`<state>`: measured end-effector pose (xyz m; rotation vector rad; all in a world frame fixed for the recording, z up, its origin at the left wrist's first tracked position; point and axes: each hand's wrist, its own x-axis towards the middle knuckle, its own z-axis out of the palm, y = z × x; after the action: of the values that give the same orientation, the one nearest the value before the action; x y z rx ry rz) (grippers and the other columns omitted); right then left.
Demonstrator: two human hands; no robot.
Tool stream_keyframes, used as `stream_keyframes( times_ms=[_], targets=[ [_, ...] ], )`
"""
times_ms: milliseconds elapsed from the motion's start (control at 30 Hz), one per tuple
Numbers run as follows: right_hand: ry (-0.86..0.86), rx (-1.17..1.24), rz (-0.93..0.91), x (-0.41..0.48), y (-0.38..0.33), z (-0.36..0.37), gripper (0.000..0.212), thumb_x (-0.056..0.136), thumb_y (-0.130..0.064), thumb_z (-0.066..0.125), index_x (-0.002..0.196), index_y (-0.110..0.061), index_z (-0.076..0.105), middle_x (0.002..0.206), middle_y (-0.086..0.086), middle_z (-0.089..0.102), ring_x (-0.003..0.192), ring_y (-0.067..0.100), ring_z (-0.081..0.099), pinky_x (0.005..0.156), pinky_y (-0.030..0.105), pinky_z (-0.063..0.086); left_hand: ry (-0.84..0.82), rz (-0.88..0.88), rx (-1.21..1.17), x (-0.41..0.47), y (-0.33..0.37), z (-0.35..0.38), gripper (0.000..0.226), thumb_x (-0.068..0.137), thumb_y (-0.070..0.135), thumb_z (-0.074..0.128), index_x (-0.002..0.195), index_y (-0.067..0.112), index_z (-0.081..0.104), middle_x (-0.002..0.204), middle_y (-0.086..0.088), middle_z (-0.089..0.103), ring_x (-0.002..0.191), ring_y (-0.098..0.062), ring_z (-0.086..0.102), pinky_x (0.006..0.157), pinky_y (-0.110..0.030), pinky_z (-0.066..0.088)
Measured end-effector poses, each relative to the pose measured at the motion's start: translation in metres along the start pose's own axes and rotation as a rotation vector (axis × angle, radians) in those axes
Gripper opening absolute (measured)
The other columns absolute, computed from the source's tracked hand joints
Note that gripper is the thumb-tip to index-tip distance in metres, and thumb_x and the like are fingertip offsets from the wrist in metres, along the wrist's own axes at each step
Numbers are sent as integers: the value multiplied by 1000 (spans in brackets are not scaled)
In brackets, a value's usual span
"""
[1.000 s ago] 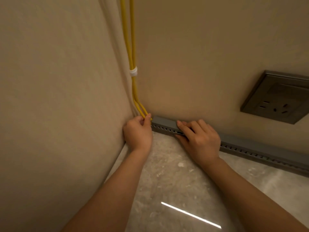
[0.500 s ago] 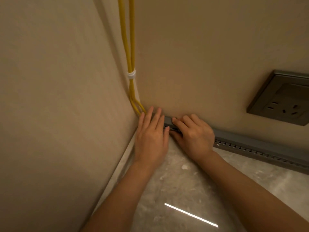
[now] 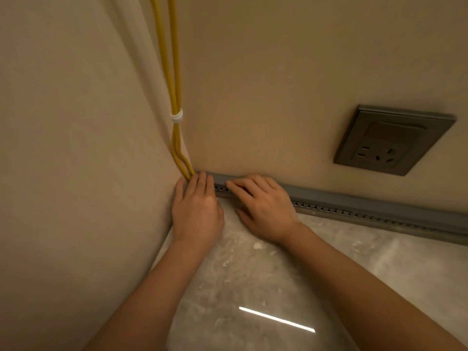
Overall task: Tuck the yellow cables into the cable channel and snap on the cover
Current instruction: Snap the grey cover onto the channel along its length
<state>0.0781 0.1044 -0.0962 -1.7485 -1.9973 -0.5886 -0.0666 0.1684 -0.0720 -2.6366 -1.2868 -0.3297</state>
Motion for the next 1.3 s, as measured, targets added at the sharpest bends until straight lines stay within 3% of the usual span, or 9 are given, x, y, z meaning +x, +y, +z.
stream_keyframes(
  times_ms=[300,400,500,567,633,733,867,1000,1300],
  targets=[
    [222,316,471,-70,14,-45,23,85,-15,62,106,-6,66,106,7,62,109,20,51,100,30,38,-159,-96,13,8,16,-9,69,92,48,37,140,-1,30,151,-15,27,140,-26,17,114,-45,12],
    [372,348,639,-87,20,-62,12,85,-13,59,90,-6,66,91,0,58,95,14,49,88,15,35,-54,-309,-408,8,34,-15,62,92,41,47,137,-1,38,153,-16,19,140,-29,15,113,-42,18],
    [500,428,785,-100,22,-73,11,86,-12,56,78,-10,64,78,-3,57,81,12,49,74,13,36,134,-534,-849,1,67,-20,35,86,26,62,111,1,56,128,-18,46,119,-31,42,97,-34,34],
    [555,512,891,-106,23,-79,18,88,-15,53,72,-17,62,69,-9,56,73,8,49,65,13,36,-48,-670,-1115,-2,90,-21,23,88,27,60,87,4,60,98,-18,62,92,-31,58,81,-33,43],
    [560,633,1028,-110,23,-83,30,92,-21,51,64,-20,60,59,-9,54,59,3,48,57,16,37,-388,-803,-1416,-4,112,-24,37,93,33,54,72,3,59,73,-17,62,60,-27,59,60,-29,49],
    [499,763,1280,-116,31,-86,44,95,-33,49,59,-12,64,51,0,56,47,7,50,47,21,41,-711,-836,-1622,-9,140,-28,47,95,41,45,76,0,58,67,-14,60,36,-15,56,35,-15,42],
    [356,972,1502,-120,50,-96,59,92,-48,44,60,-3,65,45,7,60,38,16,55,34,21,38,-861,-807,-1713,-8,164,-32,57,92,50,46,96,-5,58,78,-16,63,57,-23,62,37,-17,47],
    [272,1052,1550,-119,57,-98,58,94,-45,44,61,-3,65,43,5,61,35,14,54,33,17,36,-844,-822,-1744,-5,174,-31,58,92,52,44,79,-2,60,74,-14,65,57,-23,63,42,-20,50],
    [227,1292,1696,-104,63,-104,45,98,-34,39,74,-5,63,44,-4,59,36,5,49,35,14,41,-897,-867,-1821,14,183,-39,52,101,38,27,80,-4,49,74,-17,59,59,-24,59,40,-20,50]
  ],
)
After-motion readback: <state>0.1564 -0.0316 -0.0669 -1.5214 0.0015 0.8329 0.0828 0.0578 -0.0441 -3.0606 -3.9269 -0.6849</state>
